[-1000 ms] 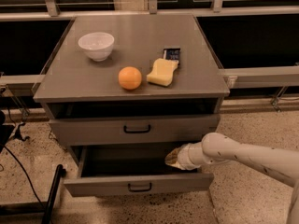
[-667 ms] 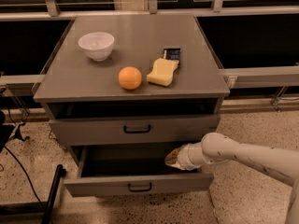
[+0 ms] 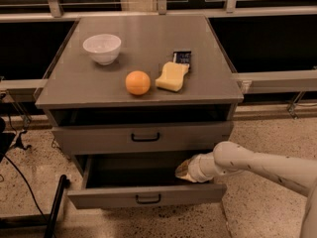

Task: Open middle drawer

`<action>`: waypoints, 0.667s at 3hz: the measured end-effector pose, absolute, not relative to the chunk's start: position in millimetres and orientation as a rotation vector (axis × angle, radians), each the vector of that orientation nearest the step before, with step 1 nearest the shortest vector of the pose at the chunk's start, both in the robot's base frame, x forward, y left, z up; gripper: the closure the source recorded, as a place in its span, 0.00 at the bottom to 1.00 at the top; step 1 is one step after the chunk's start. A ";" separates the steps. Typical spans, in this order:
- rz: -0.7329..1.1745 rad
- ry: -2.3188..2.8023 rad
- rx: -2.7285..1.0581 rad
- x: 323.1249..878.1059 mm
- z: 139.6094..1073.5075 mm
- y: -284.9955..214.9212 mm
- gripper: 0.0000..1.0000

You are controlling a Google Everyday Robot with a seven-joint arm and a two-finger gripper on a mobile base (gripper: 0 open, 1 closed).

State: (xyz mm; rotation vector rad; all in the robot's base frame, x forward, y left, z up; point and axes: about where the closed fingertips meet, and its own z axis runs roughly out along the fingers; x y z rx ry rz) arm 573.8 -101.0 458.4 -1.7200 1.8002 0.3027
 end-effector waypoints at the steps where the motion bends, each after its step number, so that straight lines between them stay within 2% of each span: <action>1: 0.329 1.827 -1.716 556.7 446.4 -110.1 1.00; 2: 0.341 1.836 -1.712 546.5 441.4 -115.3 1.00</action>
Offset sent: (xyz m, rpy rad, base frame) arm -0.0376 -0.0239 -0.0207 0.0060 0.0514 -0.0191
